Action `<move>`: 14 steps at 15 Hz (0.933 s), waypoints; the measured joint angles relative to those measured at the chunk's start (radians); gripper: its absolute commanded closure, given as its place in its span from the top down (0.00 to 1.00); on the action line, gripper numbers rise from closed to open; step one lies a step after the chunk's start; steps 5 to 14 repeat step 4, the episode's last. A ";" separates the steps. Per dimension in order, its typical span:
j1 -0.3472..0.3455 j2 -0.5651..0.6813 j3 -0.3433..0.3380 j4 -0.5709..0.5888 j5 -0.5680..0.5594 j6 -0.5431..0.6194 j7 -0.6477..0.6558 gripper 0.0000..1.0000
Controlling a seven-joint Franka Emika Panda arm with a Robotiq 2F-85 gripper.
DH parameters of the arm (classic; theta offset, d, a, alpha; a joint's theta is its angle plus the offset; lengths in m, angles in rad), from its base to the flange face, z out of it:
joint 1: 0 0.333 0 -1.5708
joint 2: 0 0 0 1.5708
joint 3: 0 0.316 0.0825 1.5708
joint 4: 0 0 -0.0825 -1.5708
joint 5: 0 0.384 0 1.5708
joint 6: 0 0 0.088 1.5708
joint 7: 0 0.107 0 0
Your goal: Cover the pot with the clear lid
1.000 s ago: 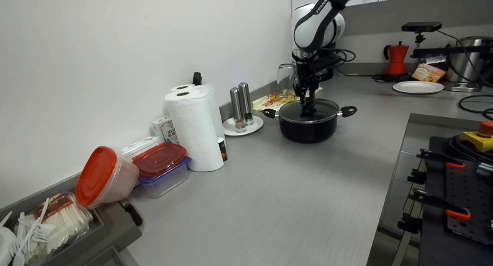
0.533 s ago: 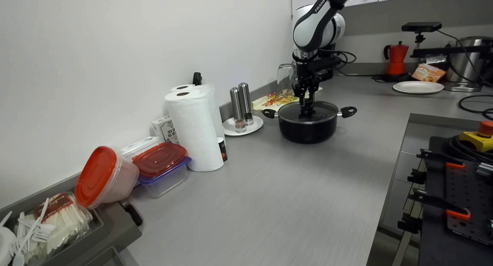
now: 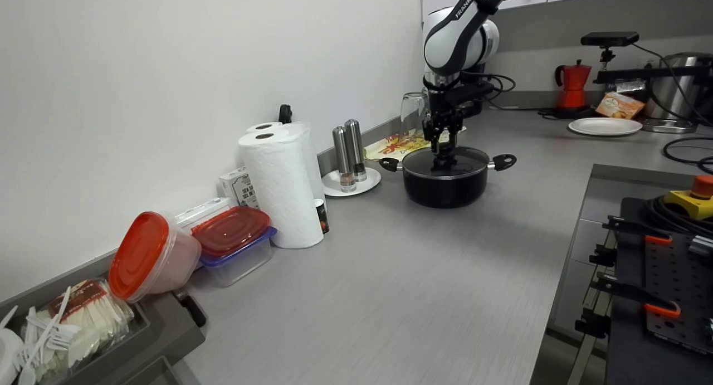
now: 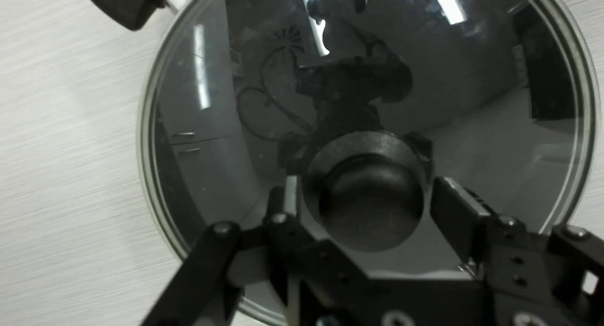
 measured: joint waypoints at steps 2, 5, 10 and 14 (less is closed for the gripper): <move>0.000 0.000 0.000 0.000 0.000 0.000 0.000 0.82; 0.000 0.000 0.000 0.000 0.000 0.000 0.000 0.82; 0.000 0.000 0.000 0.000 0.000 0.000 0.000 0.82; 0.000 0.000 0.000 0.000 0.000 0.000 0.000 0.82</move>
